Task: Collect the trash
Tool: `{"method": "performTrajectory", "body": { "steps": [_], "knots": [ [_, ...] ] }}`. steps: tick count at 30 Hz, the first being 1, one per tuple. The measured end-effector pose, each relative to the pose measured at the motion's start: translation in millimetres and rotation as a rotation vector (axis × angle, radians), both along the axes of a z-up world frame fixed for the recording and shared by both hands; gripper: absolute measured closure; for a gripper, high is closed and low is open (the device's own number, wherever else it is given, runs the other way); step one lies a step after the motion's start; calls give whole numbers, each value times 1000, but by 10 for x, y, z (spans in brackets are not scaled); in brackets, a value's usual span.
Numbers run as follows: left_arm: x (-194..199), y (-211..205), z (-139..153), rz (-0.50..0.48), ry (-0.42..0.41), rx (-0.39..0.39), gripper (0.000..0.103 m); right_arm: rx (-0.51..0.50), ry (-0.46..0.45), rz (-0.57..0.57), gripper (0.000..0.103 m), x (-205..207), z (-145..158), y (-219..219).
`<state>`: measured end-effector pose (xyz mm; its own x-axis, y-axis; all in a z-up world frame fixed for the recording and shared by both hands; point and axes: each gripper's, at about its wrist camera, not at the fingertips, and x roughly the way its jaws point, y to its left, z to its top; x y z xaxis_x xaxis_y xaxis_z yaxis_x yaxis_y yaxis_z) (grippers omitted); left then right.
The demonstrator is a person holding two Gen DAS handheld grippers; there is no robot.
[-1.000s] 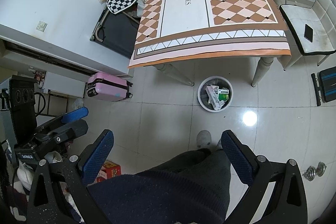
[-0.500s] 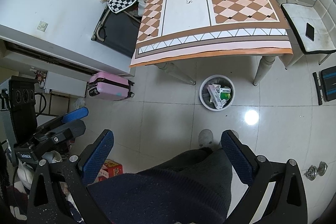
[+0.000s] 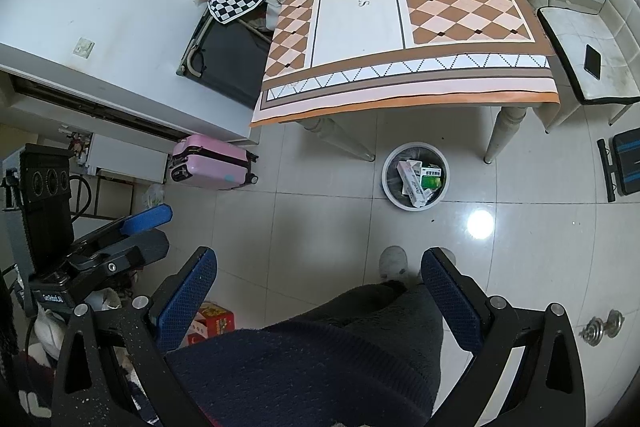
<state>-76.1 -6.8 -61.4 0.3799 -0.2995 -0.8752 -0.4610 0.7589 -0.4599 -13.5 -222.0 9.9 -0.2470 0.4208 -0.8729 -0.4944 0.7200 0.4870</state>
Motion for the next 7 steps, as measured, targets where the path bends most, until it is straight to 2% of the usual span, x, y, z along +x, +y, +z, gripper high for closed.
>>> {"method": "performTrajectory", "body": {
  "steps": [7],
  "knots": [
    [-7,-64,0,-3,-3,-5,0,1,1,-1,0,-12,8,-3]
  ]
}}
